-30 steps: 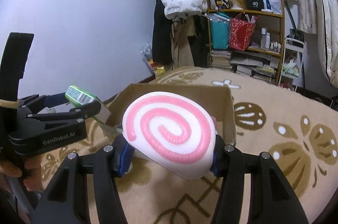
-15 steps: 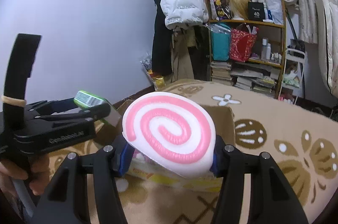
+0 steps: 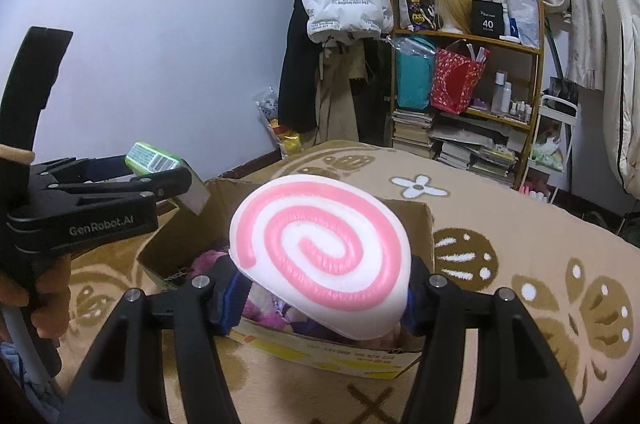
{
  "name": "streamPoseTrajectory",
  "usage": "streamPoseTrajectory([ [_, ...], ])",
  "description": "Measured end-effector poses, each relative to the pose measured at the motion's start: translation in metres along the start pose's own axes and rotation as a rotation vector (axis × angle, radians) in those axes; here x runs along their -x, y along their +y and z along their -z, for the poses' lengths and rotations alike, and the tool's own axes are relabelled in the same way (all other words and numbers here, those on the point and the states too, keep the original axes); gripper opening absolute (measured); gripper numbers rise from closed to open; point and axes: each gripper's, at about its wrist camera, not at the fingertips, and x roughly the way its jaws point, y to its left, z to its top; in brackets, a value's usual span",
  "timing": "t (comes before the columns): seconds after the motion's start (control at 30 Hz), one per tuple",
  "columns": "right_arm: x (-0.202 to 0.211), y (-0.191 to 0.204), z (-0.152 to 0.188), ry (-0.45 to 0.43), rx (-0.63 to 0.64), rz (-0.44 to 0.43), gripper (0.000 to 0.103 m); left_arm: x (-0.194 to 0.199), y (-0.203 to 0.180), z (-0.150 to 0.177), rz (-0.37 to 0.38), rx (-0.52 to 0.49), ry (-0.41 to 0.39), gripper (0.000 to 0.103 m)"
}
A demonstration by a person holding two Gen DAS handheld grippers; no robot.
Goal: Organize soft objects
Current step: 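Carry the green pack and cake plush up over the box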
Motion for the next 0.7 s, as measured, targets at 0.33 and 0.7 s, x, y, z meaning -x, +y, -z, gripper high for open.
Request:
streamPoseTrajectory([
  [0.33, -0.021, -0.013, 0.007, 0.05, -0.024, 0.012, 0.069, -0.013, -0.009, 0.005, 0.008, -0.01, 0.037, 0.074],
  [0.7, -0.027, -0.008, 0.01, 0.071, 0.008, 0.03, 0.078, -0.012, -0.001, 0.009, -0.015, 0.018, 0.037, 0.095],
])
